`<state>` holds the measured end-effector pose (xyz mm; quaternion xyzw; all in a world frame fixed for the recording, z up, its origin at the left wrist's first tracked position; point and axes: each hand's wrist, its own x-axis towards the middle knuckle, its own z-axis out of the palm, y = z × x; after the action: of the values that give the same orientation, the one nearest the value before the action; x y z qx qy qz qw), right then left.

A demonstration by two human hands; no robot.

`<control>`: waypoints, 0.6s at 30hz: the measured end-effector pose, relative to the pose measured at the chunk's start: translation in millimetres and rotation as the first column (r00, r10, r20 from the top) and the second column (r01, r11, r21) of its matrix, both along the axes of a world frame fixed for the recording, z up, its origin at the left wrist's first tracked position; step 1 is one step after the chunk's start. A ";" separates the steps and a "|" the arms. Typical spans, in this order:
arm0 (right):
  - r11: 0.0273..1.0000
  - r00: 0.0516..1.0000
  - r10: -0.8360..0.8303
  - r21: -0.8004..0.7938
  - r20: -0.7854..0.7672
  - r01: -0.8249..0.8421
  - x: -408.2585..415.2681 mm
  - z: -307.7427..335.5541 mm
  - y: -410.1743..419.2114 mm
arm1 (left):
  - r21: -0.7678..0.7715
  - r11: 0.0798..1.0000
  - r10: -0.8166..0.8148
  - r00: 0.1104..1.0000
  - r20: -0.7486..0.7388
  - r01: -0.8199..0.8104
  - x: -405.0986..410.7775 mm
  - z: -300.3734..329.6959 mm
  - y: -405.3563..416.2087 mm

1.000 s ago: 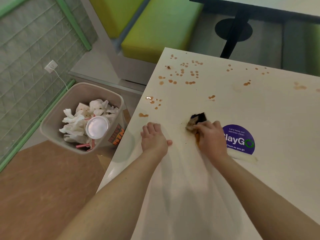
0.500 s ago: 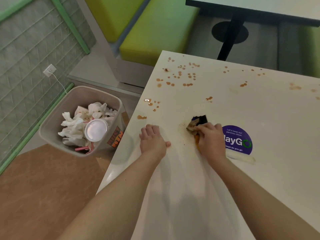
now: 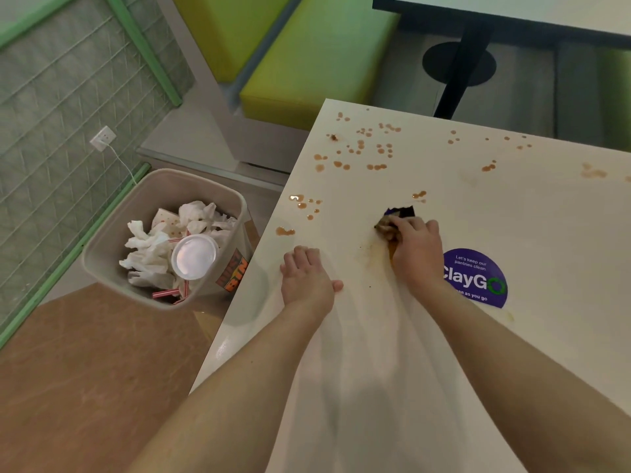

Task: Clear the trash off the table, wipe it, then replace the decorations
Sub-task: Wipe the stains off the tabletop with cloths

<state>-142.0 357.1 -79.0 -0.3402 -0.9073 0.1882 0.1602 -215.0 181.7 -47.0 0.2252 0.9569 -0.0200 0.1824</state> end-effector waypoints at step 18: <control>0.991 0.987 0.131 -0.011 -0.093 -0.133 -2.1 8.5 -42.1 | -0.016 1.000 -0.025 0.999 -0.022 0.024 -2.2 -1.7 -0.8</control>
<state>-144.1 314.9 -70.5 -0.2718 -0.9178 0.2216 0.1861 -217.2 180.9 -48.7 0.2352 0.9558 -0.0321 0.1733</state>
